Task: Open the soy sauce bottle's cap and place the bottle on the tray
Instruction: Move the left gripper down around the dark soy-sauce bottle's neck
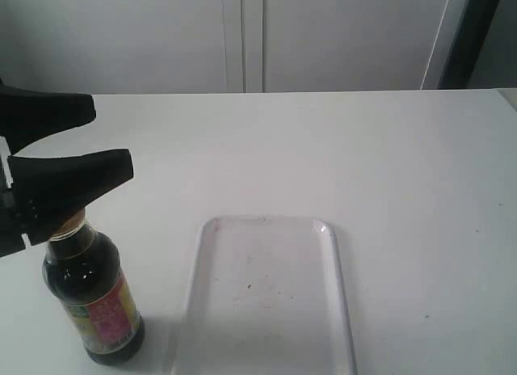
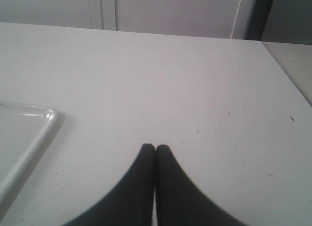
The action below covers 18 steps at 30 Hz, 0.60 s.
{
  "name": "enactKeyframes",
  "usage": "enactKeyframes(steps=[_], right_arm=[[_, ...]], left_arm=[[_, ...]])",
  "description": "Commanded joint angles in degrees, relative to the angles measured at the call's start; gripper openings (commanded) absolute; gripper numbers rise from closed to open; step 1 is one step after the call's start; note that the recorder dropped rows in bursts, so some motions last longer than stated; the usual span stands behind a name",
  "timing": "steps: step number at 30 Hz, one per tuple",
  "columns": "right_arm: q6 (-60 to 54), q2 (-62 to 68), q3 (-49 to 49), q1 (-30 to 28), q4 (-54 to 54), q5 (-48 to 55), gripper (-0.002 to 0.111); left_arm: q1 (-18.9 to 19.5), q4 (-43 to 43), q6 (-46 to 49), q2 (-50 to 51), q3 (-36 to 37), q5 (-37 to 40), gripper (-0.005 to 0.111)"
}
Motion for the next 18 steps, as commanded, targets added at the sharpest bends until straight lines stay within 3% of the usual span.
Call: enactKeyframes(steps=[1,18], right_arm=[[0.3,-0.4,0.3,0.1,-0.4,-0.5,0.000],[0.3,-0.4,0.3,0.1,-0.4,-0.5,0.000]], left_arm=[[-0.7,0.5,-0.2,-0.2,-0.1,0.8,0.093],[-0.7,-1.9,6.3,4.5,4.1,-0.3,0.093]])
